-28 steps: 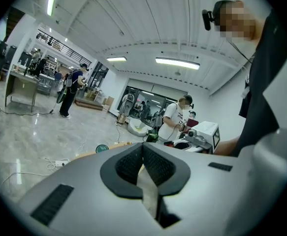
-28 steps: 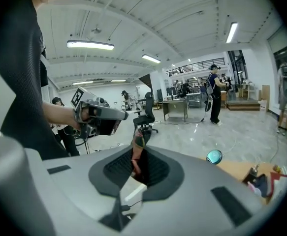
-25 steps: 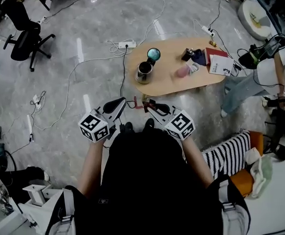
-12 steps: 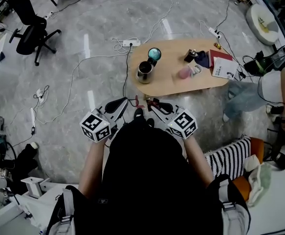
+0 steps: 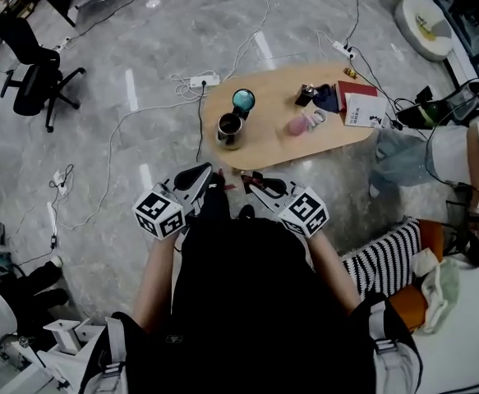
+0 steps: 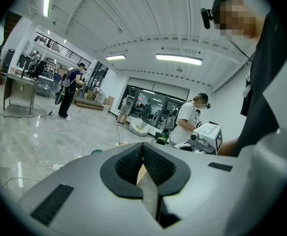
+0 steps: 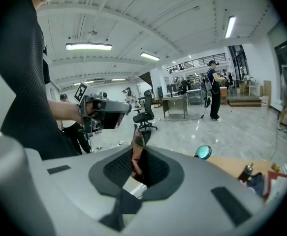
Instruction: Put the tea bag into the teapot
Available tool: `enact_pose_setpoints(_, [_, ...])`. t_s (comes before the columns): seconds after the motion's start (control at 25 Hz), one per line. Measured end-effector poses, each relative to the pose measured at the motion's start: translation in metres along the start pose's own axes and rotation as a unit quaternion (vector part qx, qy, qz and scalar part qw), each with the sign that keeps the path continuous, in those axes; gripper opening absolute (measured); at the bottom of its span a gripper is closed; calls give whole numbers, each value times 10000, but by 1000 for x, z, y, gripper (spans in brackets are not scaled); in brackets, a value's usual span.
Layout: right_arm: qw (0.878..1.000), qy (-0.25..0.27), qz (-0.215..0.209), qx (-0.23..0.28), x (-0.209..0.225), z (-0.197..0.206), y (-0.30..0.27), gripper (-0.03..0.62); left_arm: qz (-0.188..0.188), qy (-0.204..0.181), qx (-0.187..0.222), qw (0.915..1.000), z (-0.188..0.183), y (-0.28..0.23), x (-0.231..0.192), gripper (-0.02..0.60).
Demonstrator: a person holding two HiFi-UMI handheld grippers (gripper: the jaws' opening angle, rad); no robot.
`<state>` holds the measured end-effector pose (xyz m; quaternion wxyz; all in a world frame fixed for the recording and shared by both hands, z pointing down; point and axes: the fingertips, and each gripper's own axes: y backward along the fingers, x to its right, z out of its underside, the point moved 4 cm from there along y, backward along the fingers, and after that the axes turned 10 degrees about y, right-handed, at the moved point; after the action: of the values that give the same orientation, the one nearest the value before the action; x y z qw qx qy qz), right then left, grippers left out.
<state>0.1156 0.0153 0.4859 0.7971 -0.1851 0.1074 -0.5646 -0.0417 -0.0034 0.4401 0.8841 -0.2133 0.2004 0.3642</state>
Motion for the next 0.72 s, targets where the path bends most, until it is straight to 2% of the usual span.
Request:
enact_pose_setpoints(0.28, [9996, -170, 123, -178, 21, -6, -22, 38, 241, 59, -174, 9995, -16, -16, -33, 8])
enact_pose_setpoints(0.72, [9984, -355, 215, -376, 41, -28, -99, 38, 612, 269, -504, 9965, -40, -17, -102, 8])
